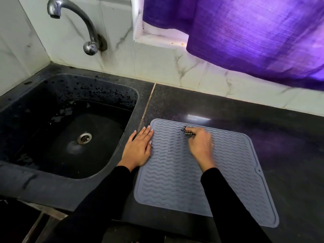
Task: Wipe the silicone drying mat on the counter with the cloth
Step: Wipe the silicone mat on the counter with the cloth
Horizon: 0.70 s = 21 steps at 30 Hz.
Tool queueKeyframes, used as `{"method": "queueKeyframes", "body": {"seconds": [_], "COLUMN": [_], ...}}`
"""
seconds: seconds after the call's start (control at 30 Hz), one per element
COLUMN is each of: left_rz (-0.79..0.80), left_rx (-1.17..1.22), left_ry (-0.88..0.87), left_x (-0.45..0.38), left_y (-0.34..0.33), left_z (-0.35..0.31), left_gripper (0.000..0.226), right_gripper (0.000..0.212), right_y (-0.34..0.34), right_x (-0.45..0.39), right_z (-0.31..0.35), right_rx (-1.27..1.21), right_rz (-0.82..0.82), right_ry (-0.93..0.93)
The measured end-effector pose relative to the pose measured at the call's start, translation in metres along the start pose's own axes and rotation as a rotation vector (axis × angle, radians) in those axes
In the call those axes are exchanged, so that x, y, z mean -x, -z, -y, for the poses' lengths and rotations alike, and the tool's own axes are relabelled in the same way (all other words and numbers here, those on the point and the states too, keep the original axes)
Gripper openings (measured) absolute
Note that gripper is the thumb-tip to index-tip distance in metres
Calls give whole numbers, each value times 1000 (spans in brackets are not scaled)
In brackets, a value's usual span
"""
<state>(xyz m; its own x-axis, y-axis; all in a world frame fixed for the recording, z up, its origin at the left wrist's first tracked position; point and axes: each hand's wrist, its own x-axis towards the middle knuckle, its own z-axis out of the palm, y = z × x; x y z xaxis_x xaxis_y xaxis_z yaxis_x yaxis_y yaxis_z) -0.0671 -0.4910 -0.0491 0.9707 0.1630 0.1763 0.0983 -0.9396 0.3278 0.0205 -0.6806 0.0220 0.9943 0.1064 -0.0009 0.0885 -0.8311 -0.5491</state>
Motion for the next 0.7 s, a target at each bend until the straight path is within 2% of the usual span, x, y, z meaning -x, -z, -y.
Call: {"method": "queueKeyframes", "body": {"seconds": [0.07, 0.17, 0.23, 0.4, 0.5, 0.57, 0.63, 0.67, 0.7], "left_rz": [-7, -16, -17, -15, -2, -2, 4, 3, 0], "left_rx": [9, 15, 20, 17, 8, 14, 5, 2, 1], "left_ry": [0, -6, -9, 2, 4, 4, 6, 5, 5], "left_x": [0, 0, 0, 1, 0, 0, 1, 1, 1], "left_y": [0, 1, 1, 1, 1, 3, 3, 3, 3], "left_z": [0, 1, 1, 0, -1, -1, -2, -2, -2], "left_gripper": [67, 65, 65, 66, 69, 70, 72, 72, 72], "right_gripper": [51, 51, 52, 56, 56, 57, 61, 58, 53], "right_y": [-14, -29, -29, -26, -7, 15, 38, 46, 51], "right_x": [17, 30, 27, 19, 1, -15, -25, -28, -30], "right_z": [2, -5, -10, -13, -12, -9, -9, -14, -19], "right_rx": [277, 537, 603, 557, 192, -256, -819, -1009, -1056], "right_rz": [46, -14, 19, 139, 254, 328, 289, 216, 130], "right_ry": [141, 356, 400, 455, 375, 105, -262, -391, -437]}}
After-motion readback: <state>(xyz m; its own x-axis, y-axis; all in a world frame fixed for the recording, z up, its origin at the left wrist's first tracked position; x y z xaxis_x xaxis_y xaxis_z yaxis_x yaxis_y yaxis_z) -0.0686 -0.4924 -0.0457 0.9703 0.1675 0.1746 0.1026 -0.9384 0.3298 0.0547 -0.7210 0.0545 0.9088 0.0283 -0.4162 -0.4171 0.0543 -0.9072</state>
